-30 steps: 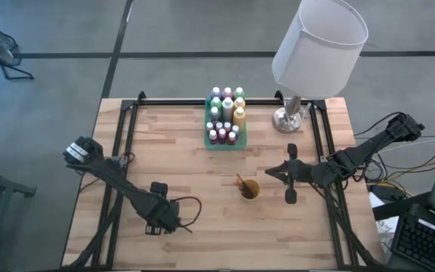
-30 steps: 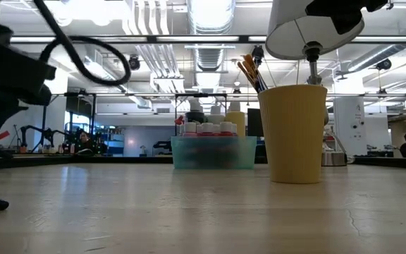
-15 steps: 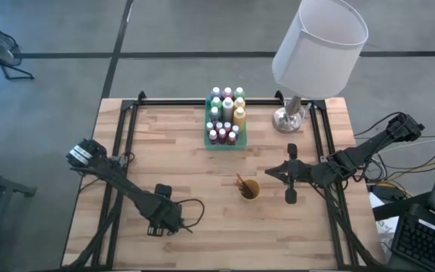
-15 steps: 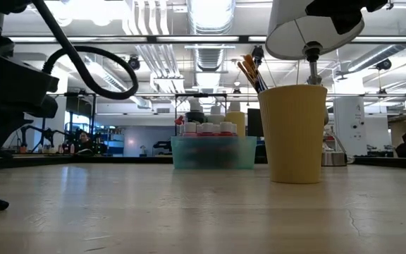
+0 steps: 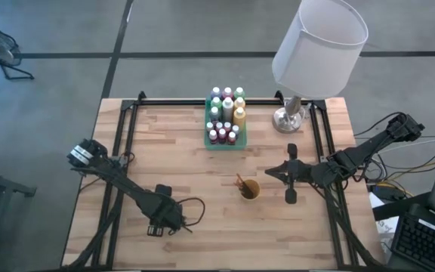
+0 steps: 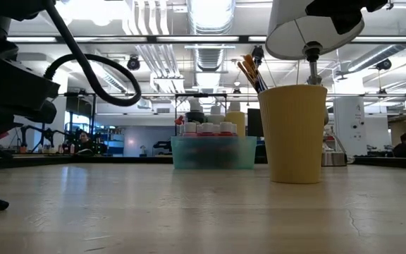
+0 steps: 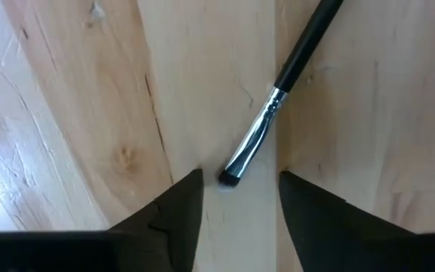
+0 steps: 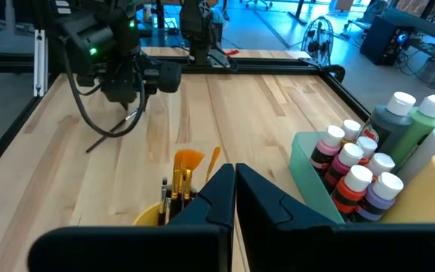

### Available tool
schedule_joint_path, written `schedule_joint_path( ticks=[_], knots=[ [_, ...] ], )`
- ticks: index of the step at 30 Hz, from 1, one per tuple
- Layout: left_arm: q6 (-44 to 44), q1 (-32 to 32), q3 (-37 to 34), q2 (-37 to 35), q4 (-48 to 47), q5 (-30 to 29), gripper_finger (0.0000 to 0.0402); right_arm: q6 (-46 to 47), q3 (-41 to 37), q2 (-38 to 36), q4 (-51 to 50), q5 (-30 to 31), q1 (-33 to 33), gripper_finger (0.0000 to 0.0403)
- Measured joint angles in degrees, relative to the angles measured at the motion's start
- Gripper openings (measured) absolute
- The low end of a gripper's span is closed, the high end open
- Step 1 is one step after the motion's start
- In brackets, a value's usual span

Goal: Pick & Place Paint Supplies
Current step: Put the silver paintbrush into the yellow cup

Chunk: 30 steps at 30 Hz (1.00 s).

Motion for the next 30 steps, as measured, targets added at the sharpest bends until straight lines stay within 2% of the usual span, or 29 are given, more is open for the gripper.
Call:
schedule_joint_path(
  ticks=[11, 24, 30],
  knots=[
    [1.53, 0.03, -0.07, 0.00, -0.05, -0.82, 0.0127, 0.02, 0.00, 0.00, 0.00, 0.01, 0.00, 0.0008],
    [1.63, 0.10, -0.11, 0.04, 0.49, -2.68, 0.0113, 0.02, 0.00, 0.00, 0.00, 0.00, 0.00, 0.0008],
    [2.98, 0.10, -0.15, 0.04, 1.47, -4.04, 0.0091, 0.01, 0.00, 0.00, 0.00, 0.01, -0.01, 0.0008]
  ],
)
